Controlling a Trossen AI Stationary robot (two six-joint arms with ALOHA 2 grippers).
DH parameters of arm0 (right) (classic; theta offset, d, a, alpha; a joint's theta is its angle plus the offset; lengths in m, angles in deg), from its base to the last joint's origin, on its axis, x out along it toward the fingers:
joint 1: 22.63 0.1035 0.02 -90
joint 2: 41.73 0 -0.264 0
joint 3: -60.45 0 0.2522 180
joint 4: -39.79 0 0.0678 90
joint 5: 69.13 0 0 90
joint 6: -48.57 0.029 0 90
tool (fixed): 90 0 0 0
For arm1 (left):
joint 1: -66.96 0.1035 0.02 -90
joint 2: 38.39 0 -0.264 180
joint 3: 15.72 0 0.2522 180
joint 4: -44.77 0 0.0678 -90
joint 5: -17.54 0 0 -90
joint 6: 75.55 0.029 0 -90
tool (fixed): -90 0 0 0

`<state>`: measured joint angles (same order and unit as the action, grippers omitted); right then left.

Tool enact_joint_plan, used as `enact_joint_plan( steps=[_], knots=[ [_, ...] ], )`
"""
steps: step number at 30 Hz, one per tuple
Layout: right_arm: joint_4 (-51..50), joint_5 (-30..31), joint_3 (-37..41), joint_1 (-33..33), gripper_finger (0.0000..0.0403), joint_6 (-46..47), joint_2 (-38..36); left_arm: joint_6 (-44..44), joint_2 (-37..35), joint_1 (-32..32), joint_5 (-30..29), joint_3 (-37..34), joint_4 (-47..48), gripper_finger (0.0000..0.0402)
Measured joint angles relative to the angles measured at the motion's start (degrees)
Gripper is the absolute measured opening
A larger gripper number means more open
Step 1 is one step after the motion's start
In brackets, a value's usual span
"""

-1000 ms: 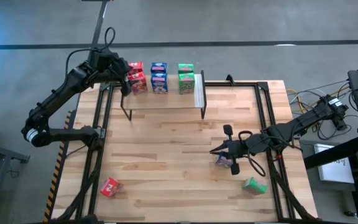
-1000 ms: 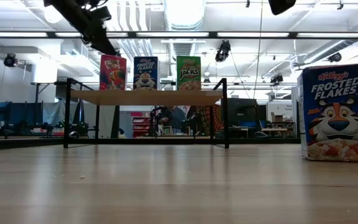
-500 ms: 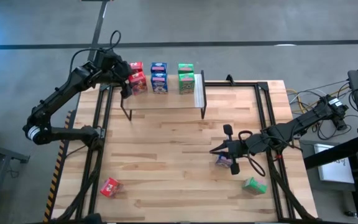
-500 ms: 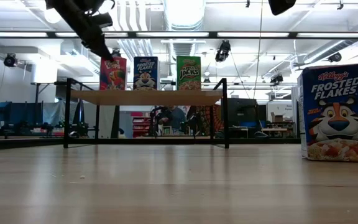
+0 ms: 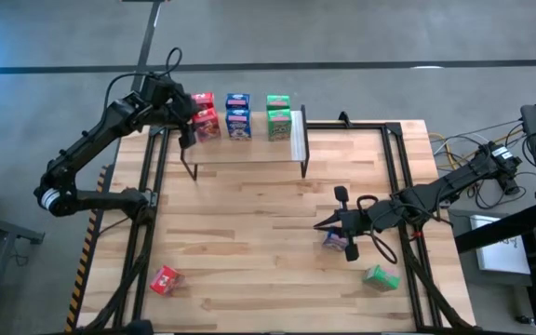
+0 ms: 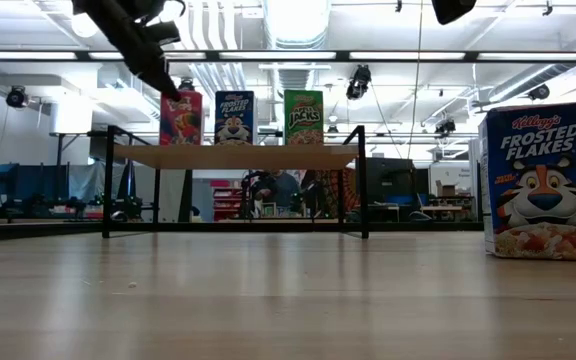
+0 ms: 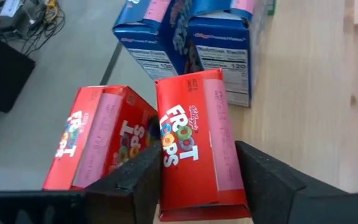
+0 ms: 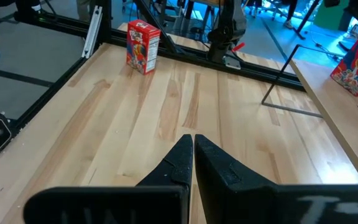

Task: Stack cereal on shelf
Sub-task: Put the right red cereal box on the shelf aligned with the red cereal box

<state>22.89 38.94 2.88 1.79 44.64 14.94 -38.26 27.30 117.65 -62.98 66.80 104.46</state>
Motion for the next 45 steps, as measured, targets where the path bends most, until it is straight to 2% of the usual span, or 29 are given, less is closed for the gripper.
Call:
enact_joint_plan(
  steps=[6, 11, 23, 30, 45],
  knots=[
    [0.00, 0.00, 0.00, 0.00, 0.0009, 0.24, 0.00, 2.14, -0.17, 0.16, 1.84, 0.21, 1.79, 0.0158],
    [0.00, -0.02, 0.00, 0.00, 0.0009, 0.26, 0.00, 2.93, -0.13, 0.46, 5.75, 3.62, 3.70, 0.0155],
    [-0.01, 0.00, 0.00, 0.02, 0.0009, 0.48, 0.00, 7.68, 6.05, 0.72, 4.42, 12.77, 17.74, 0.0155],
    [0.00, -0.02, -0.02, 0.02, 0.0009, 1.06, 0.00, 9.96, 9.23, 1.67, 4.65, 14.52, 17.95, 0.0155],
    [0.00, -0.02, -0.01, 0.02, 0.0009, 0.98, 0.00, 10.02, 9.18, 1.84, 5.04, 13.98, 17.06, 0.0155]
  ],
)
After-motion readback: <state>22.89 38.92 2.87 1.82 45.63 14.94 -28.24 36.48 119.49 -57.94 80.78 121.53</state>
